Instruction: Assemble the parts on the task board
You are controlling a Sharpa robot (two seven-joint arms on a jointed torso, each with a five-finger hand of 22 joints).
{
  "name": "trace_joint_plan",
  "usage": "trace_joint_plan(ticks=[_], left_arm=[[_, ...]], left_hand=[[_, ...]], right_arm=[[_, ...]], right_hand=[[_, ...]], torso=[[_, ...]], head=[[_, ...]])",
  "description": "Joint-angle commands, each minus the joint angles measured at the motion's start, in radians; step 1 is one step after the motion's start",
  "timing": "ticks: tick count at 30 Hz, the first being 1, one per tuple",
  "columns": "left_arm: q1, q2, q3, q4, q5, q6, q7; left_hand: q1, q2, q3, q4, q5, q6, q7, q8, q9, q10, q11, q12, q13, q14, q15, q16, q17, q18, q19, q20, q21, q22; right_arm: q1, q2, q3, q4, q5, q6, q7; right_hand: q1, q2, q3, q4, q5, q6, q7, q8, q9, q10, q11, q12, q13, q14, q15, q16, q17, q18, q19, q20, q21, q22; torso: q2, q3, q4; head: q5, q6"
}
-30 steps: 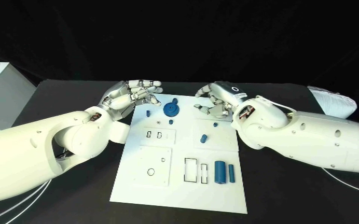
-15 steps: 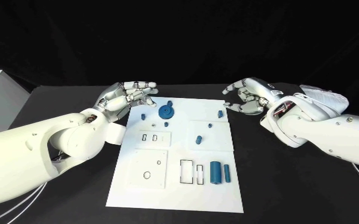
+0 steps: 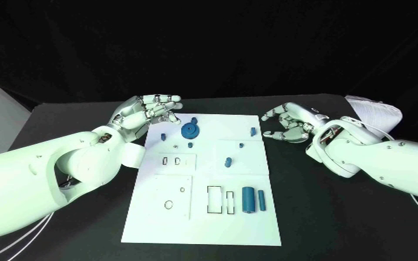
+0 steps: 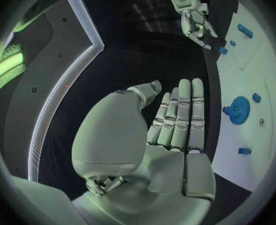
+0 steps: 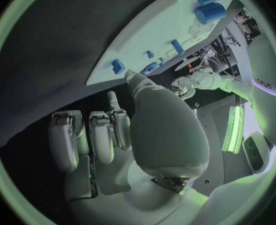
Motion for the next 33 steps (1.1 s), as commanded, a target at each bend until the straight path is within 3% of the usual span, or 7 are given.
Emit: trace_joint_plan(ticks=[1, 7, 13, 21, 28, 33], left_arm=[[0.000, 0.002, 0.000, 0.002, -0.002, 0.022, 0.009], [0.000, 0.001, 0.000, 0.002, -0.002, 0.022, 0.009], [0.000, 0.002, 0.000, 0.002, -0.002, 0.024, 0.009], [0.000, 0.003, 0.000, 0.000, -0.002, 0.025, 0.008], [-0.001, 0.004, 0.000, -0.002, -0.002, 0.025, 0.007], [-0.001, 0.004, 0.000, -0.002, -0.002, 0.026, 0.006]], left_hand=[[-0.012, 0.000, 0.004, 0.001, 0.000, -0.007, 0.028, -0.003, -0.001, -0.005, -0.001, 0.003, -0.001, -0.006, 0.000, 0.006, -0.001, 0.009, -0.007, -0.003, 0.003, 0.001], [-0.012, 0.000, 0.004, 0.001, 0.000, -0.007, 0.028, -0.003, -0.001, -0.005, -0.001, 0.003, -0.001, -0.006, 0.000, 0.006, -0.001, 0.009, -0.007, -0.003, 0.003, 0.001], [-0.012, 0.000, 0.004, 0.001, 0.000, -0.007, 0.028, -0.003, -0.001, -0.005, -0.001, 0.003, -0.001, -0.006, 0.000, 0.006, -0.001, 0.009, -0.007, -0.003, 0.003, 0.001], [-0.012, 0.000, 0.004, 0.001, 0.000, -0.007, 0.028, -0.003, -0.001, -0.005, -0.001, 0.003, -0.001, -0.006, 0.000, 0.006, -0.001, 0.009, -0.007, -0.003, 0.003, 0.001], [-0.012, 0.000, 0.004, 0.001, 0.000, -0.007, 0.028, -0.003, -0.001, -0.005, -0.001, 0.003, -0.001, -0.006, 0.000, 0.006, -0.001, 0.009, -0.007, -0.003, 0.003, 0.001], [-0.012, 0.000, 0.004, 0.001, 0.000, -0.007, 0.028, -0.003, -0.001, -0.005, -0.001, 0.003, -0.001, -0.006, 0.000, 0.006, -0.001, 0.009, -0.007, -0.003, 0.003, 0.001]], right_arm=[[-0.013, 0.016, 0.000, -0.016, 0.006, 0.029, -0.018], [-0.027, 0.049, 0.000, -0.043, 0.003, 0.015, -0.043], [-0.034, 0.073, 0.000, -0.063, 0.005, 0.009, -0.058], [-0.040, 0.094, 0.000, -0.077, 0.011, 0.008, -0.065], [-0.042, 0.107, 0.000, -0.080, 0.013, 0.013, -0.065], [-0.042, 0.114, 0.000, -0.082, 0.014, 0.015, -0.064]], right_hand=[[0.019, 0.003, -0.008, 0.001, -0.002, -0.009, 0.001, -0.005, -0.001, 0.022, 0.007, -0.003, 0.163, 0.089, 0.008, 0.000, 0.214, 0.004, 0.062, 0.008, -0.003, 0.215], [0.030, 0.010, -0.009, 0.002, 0.004, -0.007, 0.001, -0.004, -0.001, 0.024, 0.008, 0.001, 0.166, 0.089, 0.008, 0.000, 0.214, 0.003, 0.063, 0.008, -0.003, 0.216], [0.032, 0.019, -0.008, 0.007, 0.011, -0.001, 0.002, -0.001, 0.001, 0.026, 0.008, 0.003, 0.168, 0.089, 0.008, 0.000, 0.214, 0.003, 0.063, 0.008, -0.003, 0.216], [0.034, 0.025, -0.005, 0.009, 0.016, 0.004, 0.003, 0.000, 0.002, 0.026, 0.009, 0.003, 0.168, 0.089, 0.009, 0.000, 0.213, 0.003, 0.063, 0.009, -0.003, 0.216], [0.037, 0.032, 0.002, 0.011, 0.020, 0.010, 0.003, 0.003, 0.004, 0.026, 0.009, 0.003, 0.168, 0.089, 0.009, -0.001, 0.213, 0.004, 0.063, 0.009, -0.004, 0.215], [0.047, 0.035, 0.013, 0.008, 0.013, 0.027, 0.000, 0.012, 0.008, 0.027, 0.007, 0.005, 0.170, 0.089, 0.007, 0.000, 0.215, 0.003, 0.064, 0.008, -0.003, 0.216]], torso=[[0.002, -0.0034, 0.0050], [0.004, -0.0021, 0.0050], [0.003, -0.0032, 0.0058], [0.002, -0.0020, 0.0030], [0.002, -0.0015, 0.0047], [0.002, -0.0034, 0.0049]], head=[[0.003, -0.003], [0.002, -0.005], [-0.006, -0.006], [-0.006, -0.012], [0.003, -0.014], [0.002, -0.016]])
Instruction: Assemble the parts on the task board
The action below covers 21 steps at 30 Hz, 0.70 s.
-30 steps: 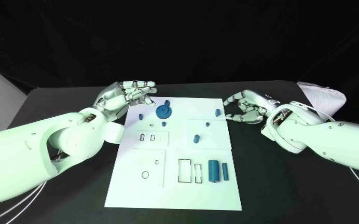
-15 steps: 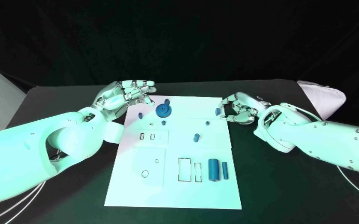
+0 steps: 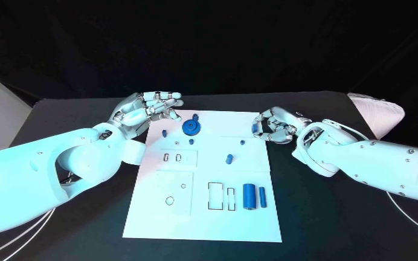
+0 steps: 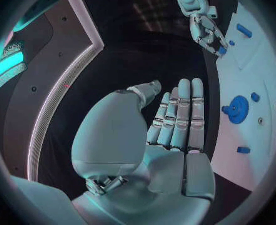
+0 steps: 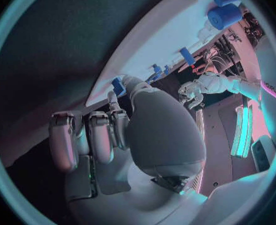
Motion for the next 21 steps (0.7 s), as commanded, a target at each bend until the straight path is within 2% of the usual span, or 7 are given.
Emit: trace_joint_plan(ticks=[1, 13, 18, 21], left_arm=[[0.000, 0.002, 0.001, 0.002, -0.002, 0.020, 0.007], [0.000, 0.001, 0.000, 0.002, -0.002, 0.021, 0.005], [0.000, 0.001, 0.000, 0.002, -0.002, 0.022, 0.005], [0.000, 0.001, 0.000, 0.002, -0.002, 0.022, 0.005]], left_hand=[[-0.012, 0.000, 0.004, 0.001, 0.000, -0.007, 0.028, -0.003, -0.001, -0.005, 0.000, 0.003, -0.001, -0.006, 0.000, 0.006, -0.001, 0.009, -0.007, -0.003, 0.003, 0.002], [-0.012, 0.000, 0.006, -0.001, 0.000, -0.006, 0.028, -0.002, -0.001, -0.005, -0.001, 0.006, -0.001, -0.008, 0.000, 0.008, -0.004, 0.010, -0.012, -0.002, 0.008, 0.004], [-0.012, 0.000, 0.006, -0.001, 0.000, -0.006, 0.028, -0.002, -0.001, -0.005, -0.001, 0.006, -0.001, -0.008, 0.000, 0.008, -0.004, 0.010, -0.012, -0.002, 0.008, 0.004], [-0.012, 0.000, 0.006, -0.001, 0.000, -0.006, 0.028, -0.002, -0.001, -0.005, -0.001, 0.006, -0.001, -0.008, 0.000, 0.008, -0.004, 0.010, -0.012, -0.002, 0.008, 0.004]], right_arm=[[-0.002, 0.004, -0.001, -0.001, 0.000, 0.011, 0.000], [-0.002, 0.013, -0.001, -0.007, 0.011, 0.008, 0.005], [-0.002, 0.017, 0.000, -0.006, 0.014, 0.002, 0.008], [-0.002, 0.018, 0.000, -0.006, 0.014, -0.009, 0.005]], right_hand=[[0.013, 0.007, 0.010, -0.002, -0.001, 0.015, 0.000, 0.009, 0.003, 0.027, 0.006, 0.005, 0.171, 0.093, 0.003, 0.001, 0.215, 0.003, 0.064, 0.008, -0.003, 0.216], [0.021, 0.014, 0.034, -0.005, -0.008, 0.049, -0.008, 0.028, 0.010, 0.033, 0.000, 0.013, 0.177, 0.094, -0.002, 0.002, 0.219, 0.001, 0.068, 0.003, 0.003, 0.221], [0.022, 0.016, 0.047, -0.007, -0.009, 0.070, -0.015, 0.041, 0.015, 0.038, -0.006, 0.020, 0.182, 0.095, -0.008, 0.003, 0.221, 0.000, 0.072, -0.001, 0.008, 0.226], [0.026, 0.023, 0.063, -0.012, -0.007, 0.092, -0.025, 0.056, 0.021, 0.041, -0.014, 0.024, 0.185, 0.095, -0.016, 0.004, 0.222, -0.001, 0.075, -0.007, 0.012, 0.229]], torso=[[0.000, -0.0013, 0.0005], [0.001, -0.0004, -0.0007], [0.001, 0.0004, -0.0006], [0.001, 0.0006, -0.0004]], head=[[0.001, -0.001], [0.004, -0.003], [0.006, -0.002], [0.005, -0.003]])
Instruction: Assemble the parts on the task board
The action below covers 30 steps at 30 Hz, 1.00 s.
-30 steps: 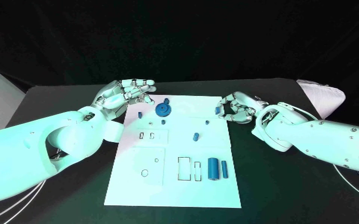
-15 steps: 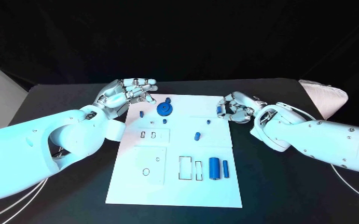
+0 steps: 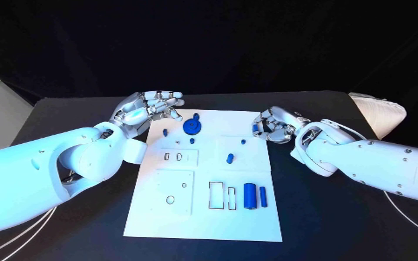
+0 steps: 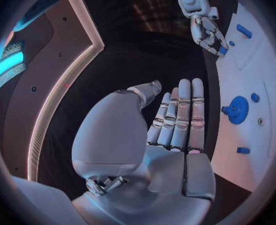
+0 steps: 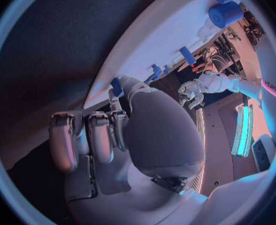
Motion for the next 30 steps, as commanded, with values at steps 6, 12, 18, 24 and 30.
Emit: trace_joint_plan(ticks=[6, 12, 18, 24, 30], left_arm=[[0.000, 0.001, 0.001, 0.002, -0.002, 0.020, 0.005], [0.000, 0.002, 0.000, 0.001, -0.002, 0.020, 0.004], [0.000, 0.008, 0.000, -0.005, -0.015, 0.016, -0.013], [0.001, 0.030, 0.000, -0.033, -0.089, -0.001, -0.089], [0.014, 0.074, 0.000, -0.087, -0.209, -0.043, -0.260]], left_hand=[[-0.012, 0.000, 0.006, -0.001, 0.000, -0.006, 0.028, -0.002, -0.001, -0.005, -0.001, 0.006, -0.001, -0.008, 0.000, 0.004, -0.001, 0.010, -0.006, 0.004, 0.003, 0.001], [-0.012, 0.000, 0.006, -0.001, 0.000, -0.006, 0.028, -0.002, -0.001, -0.005, -0.001, 0.006, -0.001, -0.008, 0.000, 0.004, -0.001, 0.010, -0.006, 0.004, 0.003, 0.001], [-0.014, 0.001, 0.007, 0.000, 0.000, -0.007, 0.029, -0.002, -0.002, -0.003, 0.000, 0.009, -0.001, -0.008, 0.000, 0.006, -0.002, 0.010, -0.008, 0.004, 0.007, 0.003], [-0.033, 0.000, -0.026, 0.000, 0.001, 0.029, 0.001, 0.036, 0.012, 0.102, -0.040, 0.131, 0.057, 0.089, -0.035, 0.150, 0.059, 0.016, 0.055, -0.020, 0.082, 0.038], [-0.046, -0.003, -0.051, 0.021, 0.001, 0.061, -0.046, 0.163, 0.079, 0.050, -0.084, 0.464, 0.284, 0.223, -0.079, 0.392, 0.265, 0.015, 0.124, -0.062, 0.189, 0.088]], right_arm=[[-0.001, 0.002, 0.000, -0.001, 0.003, -0.042, -0.007], [-0.001, 0.003, 0.000, 0.000, 0.003, -0.075, -0.018], [0.000, 0.005, 0.002, 0.011, -0.003, -0.106, -0.035], [0.027, 0.007, 0.005, 0.046, -0.028, -0.095, -0.078], [0.073, 0.030, 0.006, 0.101, -0.067, -0.056, -0.141]], right_hand=[[0.021, 0.028, 0.045, -0.019, -0.012, 0.053, -0.023, 0.042, 0.019, 0.048, -0.028, 0.011, 0.190, 0.093, -0.024, 0.005, 0.224, -0.003, 0.079, -0.020, 0.013, 0.235], [0.021, 0.042, 0.078, -0.034, -0.061, 0.066, -0.036, 0.068, 0.032, 0.052, -0.040, 0.016, 0.195, 0.094, -0.034, 0.007, 0.227, -0.005, 0.083, -0.031, 0.017, 0.239], [0.017, 0.040, 0.083, -0.036, -0.061, 0.069, -0.038, 0.074, 0.035, 0.052, -0.042, 0.016, 0.195, 0.094, -0.035, 0.006, 0.227, -0.005, 0.083, -0.032, 0.018, 0.239], [0.005, 0.034, 0.086, -0.037, -0.069, 0.066, -0.039, 0.081, 0.039, 0.053, -0.043, 0.015, 0.195, 0.094, -0.037, 0.006, 0.226, -0.005, 0.084, -0.034, 0.018, 0.240], [-0.002, 0.031, 0.088, -0.037, -0.077, 0.065, -0.041, 0.085, 0.041, 0.053, -0.044, 0.015, 0.195, 0.094, -0.038, 0.006, 0.226, -0.005, 0.084, -0.035, 0.019, 0.240]], torso=[[0.000, 0.0006, -0.0005], [0.000, 0.0009, -0.0002], [-0.002, 0.0020, -0.0014], [-0.009, 0.0032, -0.0017], [-0.022, 0.0061, -0.0035]], head=[[0.000, -0.001], [0.001, -0.002], [0.004, 0.003], [0.003, 0.009], [0.009, 0.013]])
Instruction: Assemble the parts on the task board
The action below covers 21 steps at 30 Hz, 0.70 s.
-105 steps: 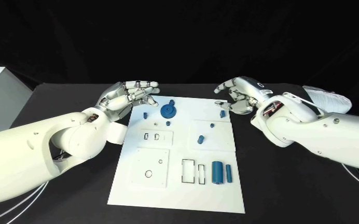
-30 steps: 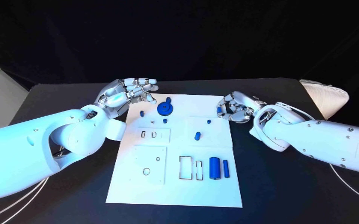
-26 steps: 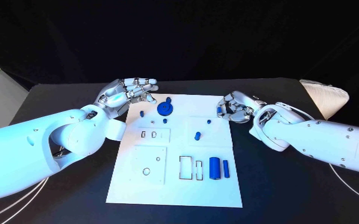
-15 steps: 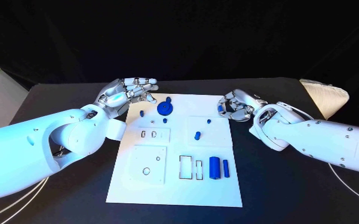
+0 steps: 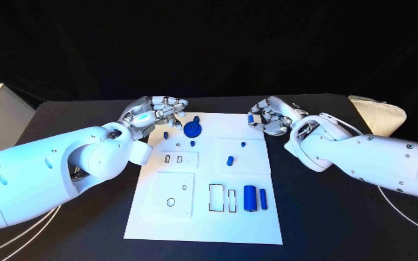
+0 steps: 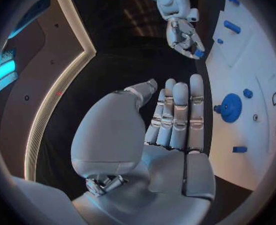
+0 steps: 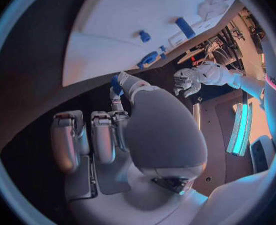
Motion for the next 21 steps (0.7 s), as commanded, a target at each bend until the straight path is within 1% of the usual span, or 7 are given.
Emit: trace_joint_plan(ticks=[1, 4, 7, 11, 13, 15, 21], left_arm=[[0.019, 0.028, 0.001, -0.030, -0.136, -0.030, -0.181], [0.039, 0.057, 0.001, -0.056, -0.180, -0.036, -0.257], [0.057, 0.091, 0.001, -0.083, -0.217, -0.049, -0.316], [0.080, 0.145, -0.003, -0.128, -0.261, -0.030, -0.400], [0.088, 0.171, -0.008, -0.151, -0.289, -0.006, -0.447], [0.093, 0.192, -0.012, -0.167, -0.318, 0.023, -0.488], [0.101, 0.239, -0.020, -0.191, -0.425, 0.089, -0.590]], left_hand=[[-0.005, -0.002, 0.011, 0.011, 0.001, 0.030, -0.033, 0.075, 0.046, -0.011, -0.025, 0.144, 0.096, 0.131, -0.023, 0.148, 0.213, 0.017, 0.030, -0.014, 0.053, 0.026], [-0.014, -0.012, 0.040, 0.028, 0.003, 0.004, -0.040, 0.132, 0.100, -0.047, -0.037, 0.247, 0.172, 0.180, -0.030, 0.212, 0.308, 0.014, 0.031, -0.028, 0.101, 0.053], [-0.021, -0.029, 0.051, 0.038, 0.002, -0.053, -0.020, 0.134, 0.115, -0.113, -0.017, 0.280, 0.203, 0.143, -0.016, 0.192, 0.257, 0.011, 0.014, -0.022, 0.107, 0.057], [-0.045, -0.035, 0.054, 0.069, 0.001, -0.073, -0.025, 0.183, 0.160, -0.134, -0.025, 0.430, 0.290, 0.226, -0.016, 0.269, 0.398, 0.015, 0.033, -0.017, 0.147, 0.074], [-0.085, -0.030, 0.040, 0.113, 0.001, -0.061, -0.039, 0.229, 0.193, -0.091, -0.031, 0.533, 0.382, 0.268, -0.025, 0.303, 0.473, 0.017, 0.046, -0.023, 0.167, 0.082], [-0.129, -0.028, 0.025, 0.169, 0.000, -0.071, -0.054, 0.291, 0.247, -0.013, -0.044, 0.654, 0.527, 0.305, -0.037, 0.331, 0.537, 0.011, 0.083, -0.035, 0.207, 0.124], [-0.220, -0.021, -0.016, 0.191, 0.000, -0.119, -0.062, 0.379, 0.344, 0.010, -0.052, 0.719, 0.593, 0.323, -0.046, 0.343, 0.568, 0.002, 0.115, -0.046, 0.248, 0.175]], right_arm=[[0.016, 0.018, 0.000, 0.030, -0.058, 0.037, -0.079], [0.025, 0.041, 0.000, 0.049, -0.074, 0.054, -0.114], [0.029, 0.070, 0.000, 0.060, -0.082, 0.067, -0.144], [0.032, 0.119, 0.000, 0.065, -0.087, 0.080, -0.183], [0.032, 0.144, 0.000, 0.063, -0.089, 0.083, -0.202], [0.032, 0.166, 0.000, 0.059, -0.089, 0.088, -0.218], [0.031, 0.221, -0.001, 0.041, -0.092, 0.104, -0.254]], right_hand=[[-0.011, -0.003, 0.006, -0.001, -0.005, 0.022, -0.019, 0.030, 0.023, 0.051, -0.007, 0.003, 0.194, 0.095, -0.005, 0.006, 0.226, -0.005, 0.082, -0.008, 0.004, 0.240], [-0.014, -0.004, 0.007, -0.001, -0.007, 0.021, -0.019, 0.030, 0.024, 0.050, -0.007, 0.003, 0.194, 0.094, -0.006, 0.005, 0.225, -0.005, 0.081, -0.008, 0.003, 0.239], [-0.016, -0.005, 0.007, 0.000, -0.007, 0.020, -0.019, 0.031, 0.024, 0.050, -0.007, 0.002, 0.193, 0.094, -0.006, 0.005, 0.224, -0.005, 0.081, -0.008, 0.002, 0.239], [-0.026, -0.013, 0.006, 0.001, -0.007, 0.018, -0.020, 0.034, 0.026, 0.050, -0.007, 0.002, 0.193, 0.094, -0.006, 0.004, 0.223, -0.004, 0.080, -0.009, 0.000, 0.238], [-0.031, -0.017, 0.006, 0.002, -0.006, 0.017, -0.020, 0.036, 0.027, 0.050, -0.007, 0.001, 0.193, 0.093, -0.006, 0.003, 0.221, -0.004, 0.079, -0.009, -0.001, 0.237], [-0.031, -0.017, 0.006, 0.002, -0.006, 0.017, -0.020, 0.036, 0.027, 0.050, -0.007, 0.001, 0.193, 0.093, -0.006, 0.003, 0.221, -0.004, 0.079, -0.009, -0.001, 0.237], [-0.036, -0.021, 0.007, 0.002, -0.001, 0.014, -0.020, 0.038, 0.028, 0.047, -0.008, -0.004, 0.190, 0.092, -0.006, 0.001, 0.217, -0.002, 0.076, -0.009, -0.006, 0.233]], torso=[[-0.012, 0.0028, -0.0012], [-0.019, 0.0017, 0.0001], [-0.027, 0.0033, 0.0018], [-0.035, 0.0032, 0.0037], [-0.038, 0.0024, 0.0035], [-0.042, 0.0024, 0.0022], [-0.048, 0.0011, 0.0017]], head=[[0.006, 0.003], [0.009, 0.002], [0.015, 0.000], [0.026, -0.002], [0.031, -0.003], [0.032, -0.005], [0.034, -0.013]])
